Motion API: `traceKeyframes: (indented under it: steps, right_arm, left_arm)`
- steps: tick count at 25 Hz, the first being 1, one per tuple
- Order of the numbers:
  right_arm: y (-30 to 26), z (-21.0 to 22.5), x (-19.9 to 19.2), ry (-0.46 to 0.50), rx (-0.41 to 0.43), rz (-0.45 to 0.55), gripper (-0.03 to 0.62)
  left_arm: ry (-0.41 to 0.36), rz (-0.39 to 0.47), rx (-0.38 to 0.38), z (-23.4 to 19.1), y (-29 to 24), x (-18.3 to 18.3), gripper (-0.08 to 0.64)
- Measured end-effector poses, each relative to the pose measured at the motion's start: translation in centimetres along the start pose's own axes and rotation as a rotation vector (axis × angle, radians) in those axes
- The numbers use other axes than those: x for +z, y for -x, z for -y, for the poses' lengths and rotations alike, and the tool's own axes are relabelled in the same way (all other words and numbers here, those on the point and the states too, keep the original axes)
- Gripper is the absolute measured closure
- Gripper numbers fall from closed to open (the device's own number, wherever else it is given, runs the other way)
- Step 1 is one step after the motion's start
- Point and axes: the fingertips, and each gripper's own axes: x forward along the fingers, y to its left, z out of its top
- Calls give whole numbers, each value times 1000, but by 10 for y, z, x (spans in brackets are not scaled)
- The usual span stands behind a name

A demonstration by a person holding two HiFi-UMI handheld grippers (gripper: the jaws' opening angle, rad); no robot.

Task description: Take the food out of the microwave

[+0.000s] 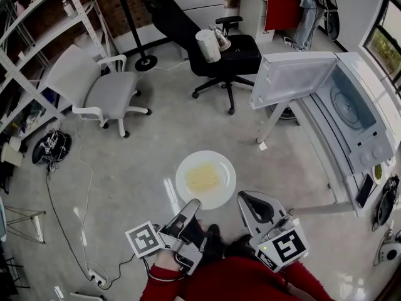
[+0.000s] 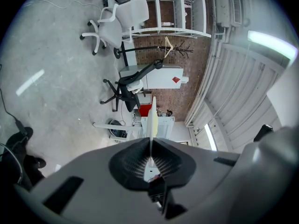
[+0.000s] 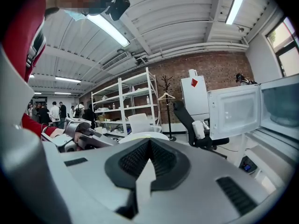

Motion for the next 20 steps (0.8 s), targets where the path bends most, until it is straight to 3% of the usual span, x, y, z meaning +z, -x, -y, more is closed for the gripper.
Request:
traceKeyframes:
  steps: [20]
  right_arm:
    - [-7,-16,-7,16,31,-31,583]
  left_arm:
    - [6,-3,-3,-3,8,5,540]
